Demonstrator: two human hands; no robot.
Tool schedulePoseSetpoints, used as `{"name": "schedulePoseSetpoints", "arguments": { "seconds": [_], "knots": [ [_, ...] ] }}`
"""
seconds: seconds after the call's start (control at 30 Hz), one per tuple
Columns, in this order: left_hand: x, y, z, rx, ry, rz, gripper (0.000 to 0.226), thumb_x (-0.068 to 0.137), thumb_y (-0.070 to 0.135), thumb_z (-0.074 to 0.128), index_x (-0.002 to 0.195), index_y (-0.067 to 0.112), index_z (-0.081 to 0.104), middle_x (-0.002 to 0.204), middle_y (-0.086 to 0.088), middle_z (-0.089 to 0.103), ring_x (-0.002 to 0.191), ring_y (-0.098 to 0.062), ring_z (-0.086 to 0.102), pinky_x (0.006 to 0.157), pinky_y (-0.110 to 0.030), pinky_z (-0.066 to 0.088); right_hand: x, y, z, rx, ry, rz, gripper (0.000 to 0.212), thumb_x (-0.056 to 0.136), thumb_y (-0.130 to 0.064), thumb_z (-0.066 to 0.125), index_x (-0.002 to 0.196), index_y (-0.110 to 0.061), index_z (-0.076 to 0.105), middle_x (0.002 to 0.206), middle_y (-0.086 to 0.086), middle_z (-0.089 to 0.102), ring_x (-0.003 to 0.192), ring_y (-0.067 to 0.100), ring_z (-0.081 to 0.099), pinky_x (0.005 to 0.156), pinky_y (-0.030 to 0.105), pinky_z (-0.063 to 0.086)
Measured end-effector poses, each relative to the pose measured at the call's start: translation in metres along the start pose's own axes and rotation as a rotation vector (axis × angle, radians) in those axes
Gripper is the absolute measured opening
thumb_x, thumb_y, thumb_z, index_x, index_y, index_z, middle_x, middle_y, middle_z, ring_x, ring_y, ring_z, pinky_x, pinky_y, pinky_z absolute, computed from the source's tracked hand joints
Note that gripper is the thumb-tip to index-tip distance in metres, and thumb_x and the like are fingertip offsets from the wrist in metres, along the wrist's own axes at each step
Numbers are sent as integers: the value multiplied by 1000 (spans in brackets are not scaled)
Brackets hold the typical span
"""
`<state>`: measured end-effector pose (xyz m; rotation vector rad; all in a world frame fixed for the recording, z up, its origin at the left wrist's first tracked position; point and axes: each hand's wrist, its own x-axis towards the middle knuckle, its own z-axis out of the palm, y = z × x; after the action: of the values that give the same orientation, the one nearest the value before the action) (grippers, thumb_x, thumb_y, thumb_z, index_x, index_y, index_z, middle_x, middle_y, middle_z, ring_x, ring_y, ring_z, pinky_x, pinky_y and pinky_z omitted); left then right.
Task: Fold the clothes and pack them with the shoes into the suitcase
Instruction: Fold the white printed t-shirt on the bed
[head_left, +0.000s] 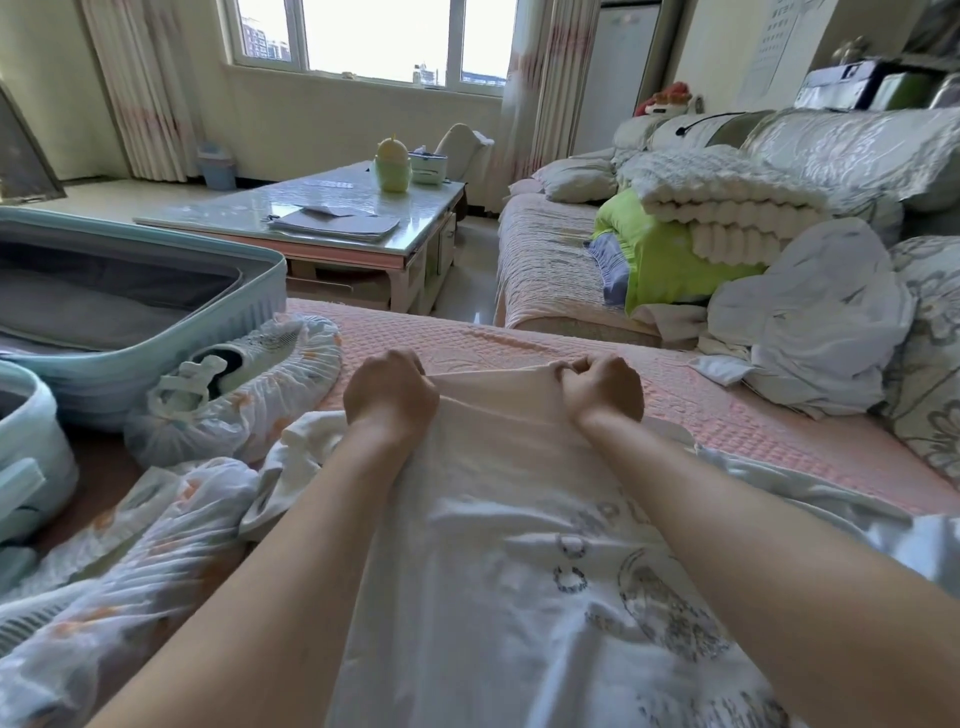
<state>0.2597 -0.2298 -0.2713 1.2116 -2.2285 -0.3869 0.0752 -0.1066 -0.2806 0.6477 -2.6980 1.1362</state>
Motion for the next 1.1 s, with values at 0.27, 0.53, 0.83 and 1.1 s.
{"name": "schedulePoseSetpoints", "arguments": {
  "seconds": [0.27,0.53,0.83,1.1],
  "knots": [
    [-6,-21,29,-111,-156,224,32,98,28,53,129,30,58,134,-2,58,125,-26,52,103,-41,43,-17,14,14,-265,-555,-335,73,95,-34,60,158,-23,25,156,5,41,141,26,40,118,35,29],
    [-15,-18,26,476,-562,116,56,105,39,21,159,31,7,166,-3,-5,152,-29,-6,121,-53,-1,-51,61,-1,-181,-65,-652,34,86,-22,48,106,-17,75,112,3,71,100,29,64,91,41,48],
    [-48,68,42,159,-462,489,50,103,33,37,153,30,32,162,5,25,147,-21,24,118,-41,24,-3,122,-95,-696,-74,-607,32,78,-33,51,97,-25,74,104,1,66,101,25,53,90,38,36],
    [-69,80,83,343,-623,387,75,92,76,19,156,42,3,166,7,-7,153,-21,-9,119,-60,-6,31,122,-88,-849,114,-381,24,86,-16,62,109,-16,65,112,13,58,103,33,53,87,43,44]
  ]
}}
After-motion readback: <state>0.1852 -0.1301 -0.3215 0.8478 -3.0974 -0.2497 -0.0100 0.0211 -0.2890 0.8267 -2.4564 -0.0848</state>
